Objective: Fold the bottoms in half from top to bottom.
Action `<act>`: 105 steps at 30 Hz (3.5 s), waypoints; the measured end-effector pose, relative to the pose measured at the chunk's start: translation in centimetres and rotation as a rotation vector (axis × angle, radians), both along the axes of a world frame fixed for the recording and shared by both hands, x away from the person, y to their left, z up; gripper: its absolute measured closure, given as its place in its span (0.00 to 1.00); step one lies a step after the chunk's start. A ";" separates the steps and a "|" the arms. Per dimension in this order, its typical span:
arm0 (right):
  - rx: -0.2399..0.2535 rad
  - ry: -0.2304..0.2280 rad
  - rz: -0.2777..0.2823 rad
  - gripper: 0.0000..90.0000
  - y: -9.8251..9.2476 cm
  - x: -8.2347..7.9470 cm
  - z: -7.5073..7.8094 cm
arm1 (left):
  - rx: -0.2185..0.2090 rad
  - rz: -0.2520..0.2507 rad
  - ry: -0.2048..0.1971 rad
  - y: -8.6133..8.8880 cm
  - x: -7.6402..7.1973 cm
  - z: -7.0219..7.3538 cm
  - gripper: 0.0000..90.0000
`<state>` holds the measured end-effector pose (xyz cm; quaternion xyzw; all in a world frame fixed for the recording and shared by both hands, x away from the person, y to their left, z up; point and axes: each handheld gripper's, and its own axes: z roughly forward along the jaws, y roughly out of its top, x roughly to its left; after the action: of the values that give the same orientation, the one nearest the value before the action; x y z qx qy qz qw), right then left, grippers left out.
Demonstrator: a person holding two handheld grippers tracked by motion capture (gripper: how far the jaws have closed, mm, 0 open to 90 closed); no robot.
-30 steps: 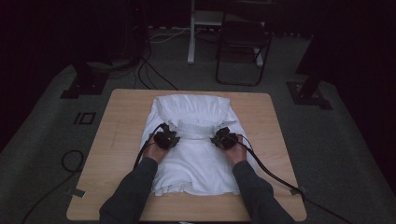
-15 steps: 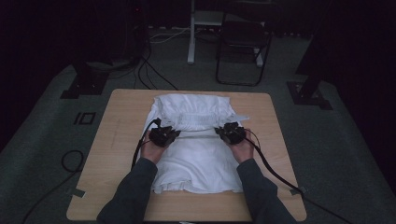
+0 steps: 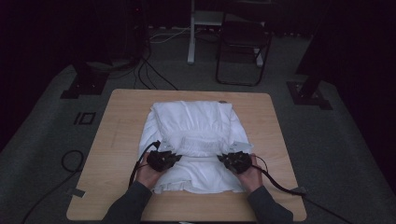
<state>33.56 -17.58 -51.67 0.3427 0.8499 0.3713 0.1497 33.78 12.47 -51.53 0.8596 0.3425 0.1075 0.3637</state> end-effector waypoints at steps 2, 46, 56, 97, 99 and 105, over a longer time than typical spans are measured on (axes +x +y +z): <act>-0.004 0.039 -0.005 0.94 0.1 0.1 -1.5 | -0.014 0.016 0.034 -0.1 0.3 -1.9 0.95; 0.286 -0.008 -0.064 0.83 -5.0 1.2 1.7 | -0.108 -0.063 0.005 0.7 -0.7 0.1 0.87; 0.153 0.105 0.063 0.91 -0.4 0.0 -1.0 | -0.018 -0.038 0.041 -0.4 0.2 -1.2 0.80; 0.074 -0.007 -0.200 0.60 0.8 6.2 -3.0 | -0.086 0.137 -0.066 1.4 4.1 -2.7 0.65; 0.073 -0.008 -0.203 0.60 0.9 5.6 -3.0 | -0.088 0.138 -0.063 1.4 3.5 -2.7 0.65; 0.063 -0.017 -0.207 0.60 1.0 3.9 -3.0 | -0.095 0.135 -0.062 1.4 2.1 -2.8 0.65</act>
<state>37.47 -16.53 -54.67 0.4301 0.7965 0.3833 0.1834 35.88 13.91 -54.31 0.8124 0.3929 0.1421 0.4067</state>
